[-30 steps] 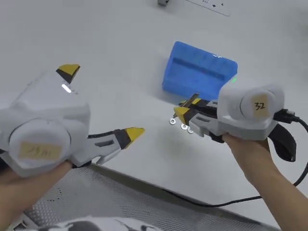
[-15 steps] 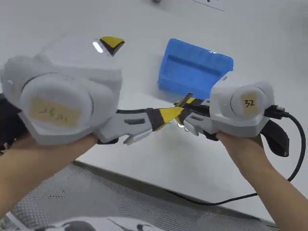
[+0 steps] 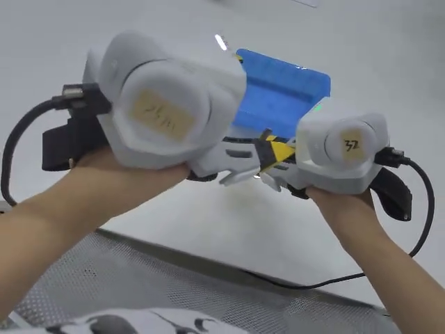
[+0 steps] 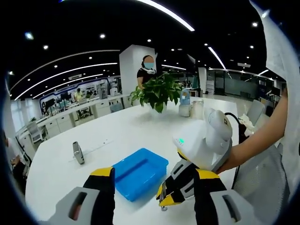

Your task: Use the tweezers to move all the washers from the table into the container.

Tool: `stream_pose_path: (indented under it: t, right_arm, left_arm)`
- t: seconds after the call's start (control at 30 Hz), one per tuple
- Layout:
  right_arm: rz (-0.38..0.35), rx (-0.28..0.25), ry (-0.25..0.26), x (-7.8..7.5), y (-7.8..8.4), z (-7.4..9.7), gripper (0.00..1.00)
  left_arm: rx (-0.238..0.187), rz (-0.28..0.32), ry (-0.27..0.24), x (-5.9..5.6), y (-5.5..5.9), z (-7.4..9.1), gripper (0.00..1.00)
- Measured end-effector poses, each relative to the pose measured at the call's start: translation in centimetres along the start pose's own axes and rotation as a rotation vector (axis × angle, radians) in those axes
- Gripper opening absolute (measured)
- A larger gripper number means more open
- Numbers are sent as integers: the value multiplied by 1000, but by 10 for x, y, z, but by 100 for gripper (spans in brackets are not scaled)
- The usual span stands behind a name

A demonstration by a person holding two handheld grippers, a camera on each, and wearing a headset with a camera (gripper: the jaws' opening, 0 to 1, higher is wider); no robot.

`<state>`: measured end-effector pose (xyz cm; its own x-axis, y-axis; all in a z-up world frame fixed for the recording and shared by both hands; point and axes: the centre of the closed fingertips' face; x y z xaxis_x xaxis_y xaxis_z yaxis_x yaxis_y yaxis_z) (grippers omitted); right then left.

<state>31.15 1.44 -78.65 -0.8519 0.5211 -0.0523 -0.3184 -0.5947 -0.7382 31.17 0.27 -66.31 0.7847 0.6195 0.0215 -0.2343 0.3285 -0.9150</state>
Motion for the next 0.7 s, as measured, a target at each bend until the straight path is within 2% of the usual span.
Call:
stream_pose_path:
  t: [0.17, 0.3, 0.37, 0.47, 0.57, 0.63, 0.7]
  right_arm:
    - [-8, 3, -4, 1, 1, -3, 5]
    - [1, 4, -5, 1, 0, -4, 5]
    - [8, 3, -5, 1, -1, -4, 5]
    - [17, 1, -5, 2, 0, -4, 5]
    - [23, -4, -5, 2, 0, -3, 5]
    - [21, -5, -5, 2, 1, -3, 5]
    - [17, -7, -8, 1, 1, -3, 5]
  left_arm:
    - [9, -10, 13, 0, 3, -3, 64]
    - [27, 1, 69, -8, 6, -3, 54]
    - [39, 1, 90, -8, 11, -13, 45]
    - [51, 18, 114, -8, 19, -16, 35]
    - [79, 37, 147, -10, 32, -19, 27]
    - [96, 41, 169, -9, 41, -25, 20]
    - [106, 38, 179, -8, 46, -28, 16]
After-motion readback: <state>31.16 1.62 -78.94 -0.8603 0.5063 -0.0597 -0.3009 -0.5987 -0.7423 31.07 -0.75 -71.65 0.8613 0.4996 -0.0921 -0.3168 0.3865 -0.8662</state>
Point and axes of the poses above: the centre of the closed fingertips' face, and the gripper's own axes: z roughly backward along the fingers, x roughly to its left, y roughly out of its underside, and after that the axes turned 9 degrees about y, right-handed
